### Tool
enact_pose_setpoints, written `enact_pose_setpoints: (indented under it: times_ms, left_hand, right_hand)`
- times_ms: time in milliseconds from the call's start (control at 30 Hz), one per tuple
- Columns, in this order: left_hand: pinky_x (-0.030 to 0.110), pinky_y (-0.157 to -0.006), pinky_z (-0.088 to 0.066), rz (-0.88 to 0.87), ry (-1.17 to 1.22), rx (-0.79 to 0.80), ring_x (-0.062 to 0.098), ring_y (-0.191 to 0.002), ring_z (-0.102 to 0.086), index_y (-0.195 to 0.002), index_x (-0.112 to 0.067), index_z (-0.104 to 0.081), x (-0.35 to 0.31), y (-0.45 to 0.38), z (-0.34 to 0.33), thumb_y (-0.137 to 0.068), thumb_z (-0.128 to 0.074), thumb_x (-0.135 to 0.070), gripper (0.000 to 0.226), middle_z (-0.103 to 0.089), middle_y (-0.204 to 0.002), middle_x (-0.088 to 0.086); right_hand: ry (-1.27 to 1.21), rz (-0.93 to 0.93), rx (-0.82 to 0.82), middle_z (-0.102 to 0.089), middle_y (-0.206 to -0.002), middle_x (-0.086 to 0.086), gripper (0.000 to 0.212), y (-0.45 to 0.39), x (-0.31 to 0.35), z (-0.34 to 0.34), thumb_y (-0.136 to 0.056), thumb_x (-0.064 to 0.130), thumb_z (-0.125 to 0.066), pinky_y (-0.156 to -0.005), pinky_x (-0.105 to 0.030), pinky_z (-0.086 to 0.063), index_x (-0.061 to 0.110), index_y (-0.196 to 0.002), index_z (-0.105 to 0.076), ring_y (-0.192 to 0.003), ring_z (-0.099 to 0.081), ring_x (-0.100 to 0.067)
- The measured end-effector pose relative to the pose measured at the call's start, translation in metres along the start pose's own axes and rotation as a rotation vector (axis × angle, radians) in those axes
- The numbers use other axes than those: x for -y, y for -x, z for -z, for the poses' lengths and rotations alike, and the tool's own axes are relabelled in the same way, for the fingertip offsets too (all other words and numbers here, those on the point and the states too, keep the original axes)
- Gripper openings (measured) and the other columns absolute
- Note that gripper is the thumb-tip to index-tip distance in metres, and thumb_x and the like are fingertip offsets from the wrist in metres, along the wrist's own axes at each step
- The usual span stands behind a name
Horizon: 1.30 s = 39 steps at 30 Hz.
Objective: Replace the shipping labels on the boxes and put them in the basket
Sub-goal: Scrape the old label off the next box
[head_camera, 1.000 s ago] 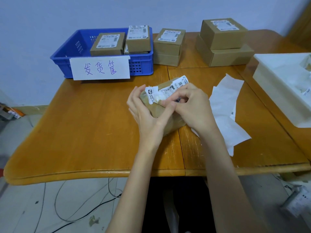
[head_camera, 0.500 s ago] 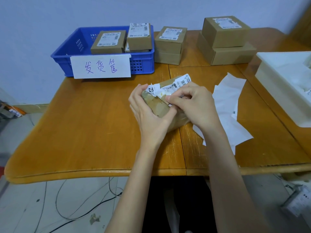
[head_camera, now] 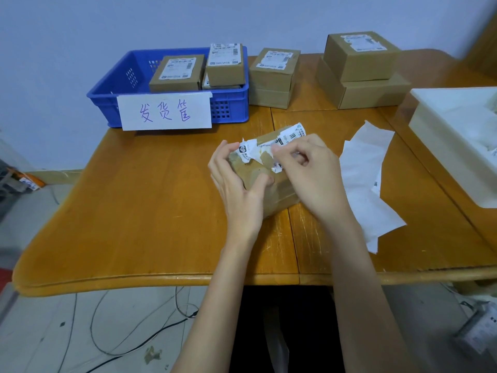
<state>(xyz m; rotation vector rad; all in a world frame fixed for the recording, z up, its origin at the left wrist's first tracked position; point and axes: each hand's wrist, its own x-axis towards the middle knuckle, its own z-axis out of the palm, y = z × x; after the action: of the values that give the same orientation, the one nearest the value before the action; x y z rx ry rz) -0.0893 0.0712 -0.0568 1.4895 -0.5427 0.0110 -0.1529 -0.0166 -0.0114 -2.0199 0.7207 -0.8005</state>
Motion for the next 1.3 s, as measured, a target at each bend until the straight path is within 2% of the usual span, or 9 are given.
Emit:
enact_pose_setpoints:
  times_ms: [267, 400, 467, 533, 633, 800, 1033, 1167, 1300]
  left_hand:
    - [0.037, -0.112, -0.036, -0.004, 0.069, -0.004, 0.01, -0.137, -0.034, -0.131, -0.023, -0.043, 0.0, 0.003, -0.001, -0.064, -0.061, -0.033, 0.071, -0.038, -0.141, -0.003]
    - [0.01, -0.099, -0.037, -0.002, 0.113, -0.018, -0.008, -0.128, -0.037, -0.143, -0.019, -0.035, 0.001, 0.005, -0.003, -0.071, -0.063, -0.013, 0.078, -0.038, -0.138, -0.011]
    - [0.005, -0.1, -0.032, 0.008, 0.116, -0.015, -0.013, -0.129, -0.033, -0.15, -0.021, -0.028, 0.002, 0.006, -0.003, -0.071, -0.064, -0.014, 0.087, -0.035, -0.141, -0.015]
    - [0.01, -0.106, -0.031, 0.035, 0.13, -0.009, -0.009, -0.134, -0.031, -0.152, -0.024, -0.022, 0.004, 0.007, -0.001, -0.069, -0.066, -0.021, 0.094, -0.031, -0.143, -0.018]
    - [0.019, -0.111, -0.032, 0.053, 0.144, -0.006, -0.004, -0.137, -0.032, -0.153, -0.025, -0.02, 0.006, 0.007, 0.0, -0.068, -0.065, -0.034, 0.097, -0.03, -0.145, -0.019]
    - [0.019, -0.112, -0.034, 0.052, 0.155, -0.034, 0.001, -0.139, -0.034, -0.153, -0.018, -0.023, 0.006, 0.008, -0.003, -0.071, -0.065, -0.021, 0.093, -0.031, -0.145, -0.018]
    - [0.038, -0.114, -0.037, 0.072, 0.132, -0.045, 0.008, -0.138, -0.038, -0.153, -0.022, -0.026, 0.008, 0.011, -0.001, -0.067, -0.064, -0.04, 0.096, -0.037, -0.147, -0.015]
    - [0.04, -0.113, -0.037, 0.077, 0.108, -0.05, 0.012, -0.137, -0.04, -0.153, -0.023, -0.027, 0.007, 0.011, -0.001, -0.066, -0.064, -0.042, 0.096, -0.038, -0.149, -0.01]
    - [0.022, -0.108, -0.04, 0.08, 0.148, -0.057, 0.007, -0.135, -0.041, -0.152, -0.019, -0.028, 0.006, 0.011, -0.001, -0.071, -0.069, -0.028, 0.092, -0.039, -0.147, -0.01]
  right_hand:
    - [0.128, 0.067, -0.056, -0.052, -0.095, 0.011, 0.009, 0.001, -0.001, -0.01, -0.087, 0.019, -0.068, -0.082, -0.034, -0.044, 0.02, -0.079, -0.065, -0.069, -0.045, -0.003]
    - [0.125, 0.049, -0.116, -0.053, -0.099, 0.009, 0.013, 0.001, 0.0, -0.013, -0.093, 0.019, -0.059, -0.089, -0.039, -0.047, 0.015, -0.088, -0.071, -0.078, -0.049, -0.004]
    - [0.025, 0.03, -0.141, -0.052, -0.105, 0.008, 0.019, 0.002, 0.0, -0.012, -0.097, 0.021, -0.053, -0.086, -0.03, -0.047, 0.015, -0.099, -0.071, -0.082, -0.051, -0.003]
    - [-0.073, 0.092, -0.162, -0.052, -0.109, 0.006, 0.014, 0.008, -0.002, -0.009, -0.093, 0.019, -0.06, -0.076, -0.014, -0.044, 0.014, -0.103, -0.068, -0.075, -0.053, 0.0]
    - [0.003, 0.201, -0.192, -0.053, -0.112, 0.0, 0.014, 0.017, -0.011, -0.013, -0.08, 0.013, -0.07, -0.075, -0.009, -0.042, 0.01, -0.093, -0.07, -0.07, -0.052, -0.004]
    - [0.055, 0.162, -0.252, -0.054, -0.104, 0.004, 0.005, 0.012, -0.013, -0.021, -0.082, 0.012, -0.067, -0.084, -0.039, -0.05, 0.011, -0.079, -0.07, -0.076, -0.05, -0.007]
    - [0.11, 0.101, -0.209, -0.053, -0.103, 0.006, 0.011, 0.003, -0.009, -0.024, -0.091, 0.017, -0.062, -0.086, -0.045, -0.049, 0.015, -0.093, -0.072, -0.084, -0.052, -0.011]
    - [-0.061, 0.104, -0.147, -0.056, -0.107, 0.006, 0.02, 0.008, -0.006, -0.007, -0.098, 0.017, -0.052, -0.087, -0.027, -0.047, 0.015, -0.104, -0.071, -0.091, -0.058, -0.007]
    - [-0.026, 0.157, -0.115, -0.056, -0.101, 0.005, 0.009, 0.011, -0.009, -0.003, -0.083, 0.009, -0.072, -0.074, -0.006, -0.042, 0.01, -0.092, -0.071, -0.075, -0.056, 0.002]
